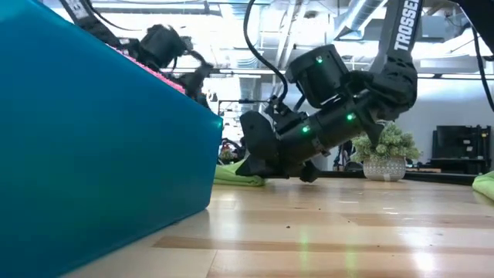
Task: Fold microfiber towels
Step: Stack the top green microfiber towel on top of the pink microfiber towel in the blue bin
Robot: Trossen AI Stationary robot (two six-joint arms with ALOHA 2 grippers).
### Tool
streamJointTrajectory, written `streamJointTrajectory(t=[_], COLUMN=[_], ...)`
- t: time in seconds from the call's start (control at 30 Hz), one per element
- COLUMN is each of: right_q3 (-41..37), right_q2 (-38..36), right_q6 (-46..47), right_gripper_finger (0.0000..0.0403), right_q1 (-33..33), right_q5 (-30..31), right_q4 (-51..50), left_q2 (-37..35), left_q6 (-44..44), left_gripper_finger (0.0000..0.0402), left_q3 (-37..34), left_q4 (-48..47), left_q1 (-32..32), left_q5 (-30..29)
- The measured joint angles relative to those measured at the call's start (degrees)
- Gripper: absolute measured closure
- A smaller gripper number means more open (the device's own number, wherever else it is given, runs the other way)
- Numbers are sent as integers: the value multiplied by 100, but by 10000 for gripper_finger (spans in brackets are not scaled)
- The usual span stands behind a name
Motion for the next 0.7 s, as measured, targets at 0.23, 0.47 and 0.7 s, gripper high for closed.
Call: streamJointTrajectory(t=[0.23,0.47,0.7], right_q3=[0,0,0], right_q2=[0,0,-16], right_q6=[22,24,24], right_gripper_finger=[337,337,337], right_q1=[-47,-43,-40], right_q5=[-23,-6,0], right_q4=[117,495,914], left_q2=[-215,361,891], left_q6=[1011,1101,1252], left_gripper_finger=[401,401,401], left_q3=[-10,-12,-1], left_q4=[-1174,-1553,-1424], left_q1=[-1057,-1211,-1049], left_q5=[-896,-1699,-1528])
